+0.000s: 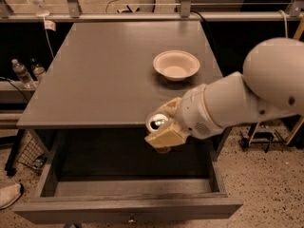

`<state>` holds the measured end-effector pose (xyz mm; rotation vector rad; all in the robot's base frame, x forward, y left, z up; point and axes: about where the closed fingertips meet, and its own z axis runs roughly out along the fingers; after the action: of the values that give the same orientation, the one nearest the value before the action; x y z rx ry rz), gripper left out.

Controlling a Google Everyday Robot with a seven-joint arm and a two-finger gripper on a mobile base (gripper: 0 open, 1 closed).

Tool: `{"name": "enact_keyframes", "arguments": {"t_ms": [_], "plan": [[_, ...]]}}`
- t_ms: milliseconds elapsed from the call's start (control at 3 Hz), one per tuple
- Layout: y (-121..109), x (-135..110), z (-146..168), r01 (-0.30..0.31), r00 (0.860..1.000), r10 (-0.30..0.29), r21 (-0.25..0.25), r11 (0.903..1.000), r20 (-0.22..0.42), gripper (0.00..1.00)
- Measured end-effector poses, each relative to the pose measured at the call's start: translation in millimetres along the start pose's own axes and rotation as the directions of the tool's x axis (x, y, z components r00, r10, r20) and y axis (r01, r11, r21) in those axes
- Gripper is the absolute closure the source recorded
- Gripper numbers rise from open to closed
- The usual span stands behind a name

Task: Pick orange can from top drawer and place on counter

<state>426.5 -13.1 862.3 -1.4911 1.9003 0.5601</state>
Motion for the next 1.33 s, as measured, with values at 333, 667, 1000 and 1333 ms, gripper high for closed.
{"name": "enact_keyframes", "arguments": {"t_ms": [333, 667, 1000, 1333], "plan": [[-10.0, -25.0, -20.1, 0.029, 0.999, -0.03, -0.014, 0.9995, -0.033, 1.0], [-16.5, -46.9, -29.6, 0.045, 0.997, -0.048, -0.05, 0.9977, -0.058, 1.0], [-32.0, -68.0, -23.1, 0.026, 0.995, -0.035, -0.098, 0.9948, -0.093, 1.0], [-43.4, -75.1, -15.0, -0.011, 0.994, -0.002, -0.111, 0.9937, -0.112, 1.0]]}}
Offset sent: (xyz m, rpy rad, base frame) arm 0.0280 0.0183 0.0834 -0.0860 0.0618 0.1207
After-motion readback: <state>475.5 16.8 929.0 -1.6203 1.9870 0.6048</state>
